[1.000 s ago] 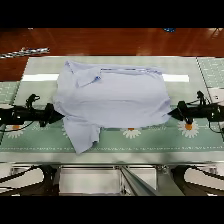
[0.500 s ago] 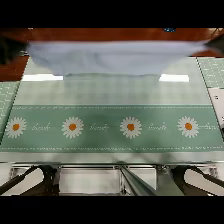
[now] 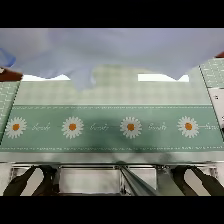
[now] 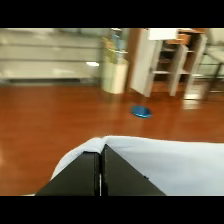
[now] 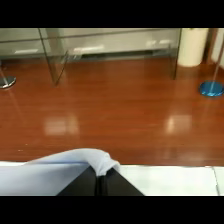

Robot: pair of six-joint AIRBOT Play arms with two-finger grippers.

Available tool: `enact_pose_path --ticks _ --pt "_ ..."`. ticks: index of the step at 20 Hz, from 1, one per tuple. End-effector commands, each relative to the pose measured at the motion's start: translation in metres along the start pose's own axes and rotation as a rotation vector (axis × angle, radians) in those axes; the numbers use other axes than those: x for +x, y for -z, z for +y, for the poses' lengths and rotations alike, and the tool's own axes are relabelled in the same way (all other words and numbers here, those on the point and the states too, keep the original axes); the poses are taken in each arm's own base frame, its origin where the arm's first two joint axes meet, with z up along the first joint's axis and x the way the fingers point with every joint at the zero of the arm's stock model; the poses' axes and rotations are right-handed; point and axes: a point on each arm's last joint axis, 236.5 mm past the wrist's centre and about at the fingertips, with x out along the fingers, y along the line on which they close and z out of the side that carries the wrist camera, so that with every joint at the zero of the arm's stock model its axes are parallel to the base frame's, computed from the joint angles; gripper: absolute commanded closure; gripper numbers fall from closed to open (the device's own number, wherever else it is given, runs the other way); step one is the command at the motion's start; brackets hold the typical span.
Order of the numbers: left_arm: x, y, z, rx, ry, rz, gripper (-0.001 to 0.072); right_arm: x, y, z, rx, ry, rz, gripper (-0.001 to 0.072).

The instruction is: Fold the shirts.

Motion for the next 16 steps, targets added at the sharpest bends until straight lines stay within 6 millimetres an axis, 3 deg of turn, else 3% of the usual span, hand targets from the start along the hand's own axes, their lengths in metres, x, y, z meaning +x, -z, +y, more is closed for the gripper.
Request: enact_pose_path --ticks 1,4,5,7,9,11,14,16 --pt "-0.068 -0.01 -0.001 0.141 -0.202 -0.037 0.0689 -0.058 0.005 0.013 -0.036 0.08 -0.038 0.0692" --pt "-0.108 0.011 0.017 0.131 -0.297 0.033 0.0689 -0.076 0.029 0.015 -0.036 0.105 0.002 0.0692" --pt "-0.114 0.025 0.024 0.103 -0.312 0.083 0.0689 -0.077 0.039 0.016 -0.032 0.1 0.026 0.0693" --pt "-0.105 0.057 0.028 0.057 -0.297 0.196 0.0689 -0.073 0.062 0.006 -0.005 0.129 0.095 0.0693" --pt "-0.08 0.09 0.035 -0.012 -0.298 0.287 0.0689 -0.054 0.087 -0.004 0.028 0.128 0.175 0.0693" --pt "-0.042 0.133 0.047 -0.068 -0.312 0.391 0.0689 -0.028 0.12 -0.017 0.07 0.126 0.283 0.0693" --pt "0.021 0.204 0.061 -0.135 -0.311 0.521 0.0689 0.022 0.166 -0.033 0.128 0.081 0.407 0.0693" --pt "0.063 0.255 0.06 -0.185 -0.27 0.61 0.0689 0.06 0.198 -0.039 0.177 0.026 0.491 0.0693"
